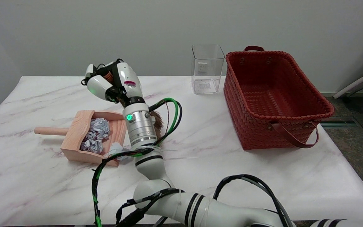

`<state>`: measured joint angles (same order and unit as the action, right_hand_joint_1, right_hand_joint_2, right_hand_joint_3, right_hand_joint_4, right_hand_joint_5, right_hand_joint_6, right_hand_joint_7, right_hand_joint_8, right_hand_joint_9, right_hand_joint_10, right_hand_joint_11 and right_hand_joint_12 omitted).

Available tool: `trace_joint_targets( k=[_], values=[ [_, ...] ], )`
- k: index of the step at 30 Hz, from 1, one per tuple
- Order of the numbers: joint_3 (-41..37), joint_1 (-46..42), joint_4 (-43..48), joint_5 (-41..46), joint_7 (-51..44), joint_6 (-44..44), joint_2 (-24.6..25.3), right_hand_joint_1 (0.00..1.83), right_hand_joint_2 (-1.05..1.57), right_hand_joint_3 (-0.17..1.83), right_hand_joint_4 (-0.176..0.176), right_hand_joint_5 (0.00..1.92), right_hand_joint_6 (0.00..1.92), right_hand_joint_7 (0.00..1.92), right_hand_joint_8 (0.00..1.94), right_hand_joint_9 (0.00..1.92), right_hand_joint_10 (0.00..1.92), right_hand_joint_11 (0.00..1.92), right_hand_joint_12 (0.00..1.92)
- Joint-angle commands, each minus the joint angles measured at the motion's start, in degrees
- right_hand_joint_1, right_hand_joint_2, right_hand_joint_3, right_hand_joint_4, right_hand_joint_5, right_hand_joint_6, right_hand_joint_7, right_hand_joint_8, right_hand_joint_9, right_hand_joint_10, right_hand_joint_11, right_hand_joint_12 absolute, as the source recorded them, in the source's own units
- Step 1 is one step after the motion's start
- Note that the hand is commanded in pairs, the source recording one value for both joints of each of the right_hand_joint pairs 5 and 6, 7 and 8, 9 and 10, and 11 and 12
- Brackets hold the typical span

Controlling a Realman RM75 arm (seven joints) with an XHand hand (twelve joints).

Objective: Sweep the paper ball into the dustpan.

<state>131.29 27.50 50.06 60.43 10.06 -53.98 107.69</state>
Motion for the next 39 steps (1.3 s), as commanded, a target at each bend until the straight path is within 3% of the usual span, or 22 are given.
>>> trace_joint_targets(
  k=[1,6,14,19,26,39],
  values=[
    [1.1,-4.3,-1.5,4.0,2.7,3.2,2.5,0.81,1.51,1.28,0.000,1.92,1.92,1.92,1.92,1.92,1.92,1.80,1.80],
    [0.8,-2.7,-5.0,4.1,8.9,6.8,3.2,0.81,1.48,1.33,0.000,1.92,1.92,1.92,1.92,1.92,1.92,1.81,1.81],
    [0.5,6.1,-16.9,3.8,16.2,8.1,5.8,0.80,1.27,1.47,0.000,1.92,1.92,1.92,1.92,1.92,1.92,1.87,1.87],
    [0.5,12.1,-24.1,3.4,21.4,8.4,7.8,0.78,1.18,1.47,0.000,1.92,1.92,1.92,1.92,1.92,1.92,1.92,1.92],
    [-0.6,15.6,-24.7,4.0,23.9,8.9,8.2,0.77,1.16,1.38,0.000,1.92,1.92,1.92,1.92,1.92,1.92,1.92,1.92],
    [-1.5,13.7,-24.5,8.0,48.7,13.0,8.6,0.76,1.07,1.26,0.000,1.92,1.92,1.92,1.92,1.92,1.92,1.92,1.92]
  ],
)
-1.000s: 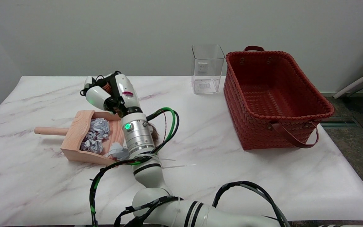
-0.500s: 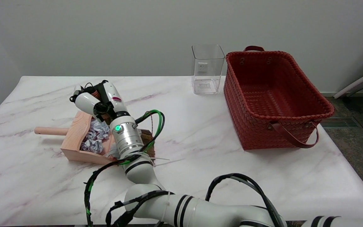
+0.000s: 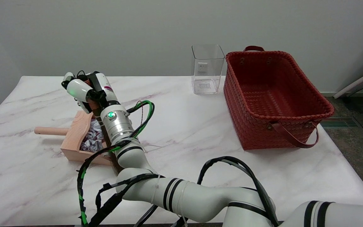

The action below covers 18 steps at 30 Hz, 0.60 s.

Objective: Sweep the paper ball into the dustpan.

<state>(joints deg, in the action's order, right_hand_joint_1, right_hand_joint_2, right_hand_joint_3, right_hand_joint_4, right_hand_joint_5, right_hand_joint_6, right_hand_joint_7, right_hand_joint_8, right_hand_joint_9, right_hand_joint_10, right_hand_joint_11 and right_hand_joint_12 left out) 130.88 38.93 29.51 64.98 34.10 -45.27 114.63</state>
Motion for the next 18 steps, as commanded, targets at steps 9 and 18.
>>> trace_joint_targets(
  k=[9,18],
  values=[
    [-0.9,2.6,-2.5,2.7,32.6,4.8,0.2,0.78,0.98,1.12,0.000,1.92,1.92,1.92,1.92,1.92,1.92,1.91,1.91],
    [-0.9,2.2,-0.1,2.6,32.6,4.6,-1.1,0.78,0.99,1.03,0.000,1.92,1.92,1.92,1.92,1.92,1.92,1.91,1.91]
  ],
)
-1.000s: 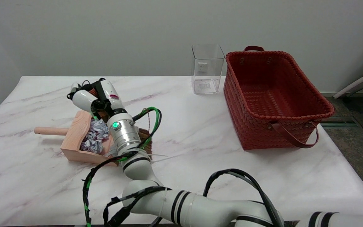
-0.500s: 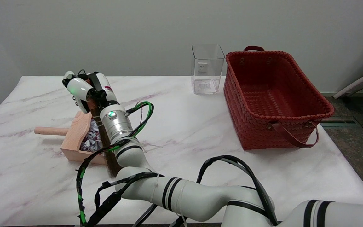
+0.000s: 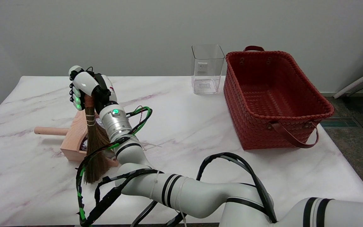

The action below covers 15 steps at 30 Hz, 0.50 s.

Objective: Sweep the paper ball into the dustpan.

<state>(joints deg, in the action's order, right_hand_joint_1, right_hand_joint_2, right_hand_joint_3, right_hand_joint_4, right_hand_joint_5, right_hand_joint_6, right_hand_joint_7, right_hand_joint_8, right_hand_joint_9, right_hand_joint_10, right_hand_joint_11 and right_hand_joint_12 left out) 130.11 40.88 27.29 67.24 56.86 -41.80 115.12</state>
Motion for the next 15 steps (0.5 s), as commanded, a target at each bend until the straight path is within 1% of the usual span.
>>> trace_joint_targets(
  k=[1,7,15],
  values=[
    [-0.2,0.2,2.2,0.2,9.8,1.0,-1.7,0.79,0.99,1.02,0.000,1.92,1.92,1.92,1.92,1.92,1.92,1.91,1.91],
    [-0.2,0.0,4.3,-0.3,9.8,0.0,-3.2,0.79,0.98,1.01,0.000,1.92,1.92,1.92,1.92,1.92,1.92,1.90,1.90],
    [-0.3,-1.5,8.8,-2.4,9.8,-2.4,-6.7,0.80,0.98,1.00,0.000,1.92,1.92,1.92,1.92,1.92,1.92,1.90,1.90]
  ],
)
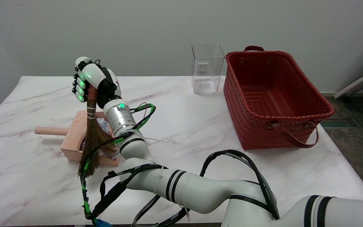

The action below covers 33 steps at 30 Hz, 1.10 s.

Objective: Sweep the paper ball into the dustpan.

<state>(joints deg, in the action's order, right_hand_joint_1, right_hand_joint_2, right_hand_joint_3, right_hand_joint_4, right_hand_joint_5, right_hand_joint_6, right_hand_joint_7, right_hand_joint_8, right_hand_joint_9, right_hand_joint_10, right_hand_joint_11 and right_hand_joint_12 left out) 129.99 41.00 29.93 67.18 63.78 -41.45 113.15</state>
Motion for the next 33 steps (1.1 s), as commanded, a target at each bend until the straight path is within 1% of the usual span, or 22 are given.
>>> trace_joint_targets(
  k=[1,10,19,33],
  values=[
    [-0.2,-2.0,7.3,-2.3,2.8,-2.9,-5.5,0.80,0.98,1.00,0.000,1.92,1.92,1.92,1.92,1.92,1.92,1.90,1.90],
    [-0.5,-4.0,13.8,-3.7,2.3,-5.2,-10.9,0.78,1.04,0.96,0.000,1.92,1.92,1.92,1.92,1.92,1.92,1.90,1.90],
    [-1.5,-5.8,22.0,-3.7,2.3,-5.9,-17.7,0.77,1.15,0.92,0.000,1.92,1.92,1.92,1.92,1.92,1.92,1.92,1.92],
    [-4.2,-8.3,28.5,-3.2,2.3,-5.7,-23.0,0.76,1.17,0.95,0.000,1.92,1.92,1.92,1.92,1.92,1.92,1.91,1.91]
  ],
)
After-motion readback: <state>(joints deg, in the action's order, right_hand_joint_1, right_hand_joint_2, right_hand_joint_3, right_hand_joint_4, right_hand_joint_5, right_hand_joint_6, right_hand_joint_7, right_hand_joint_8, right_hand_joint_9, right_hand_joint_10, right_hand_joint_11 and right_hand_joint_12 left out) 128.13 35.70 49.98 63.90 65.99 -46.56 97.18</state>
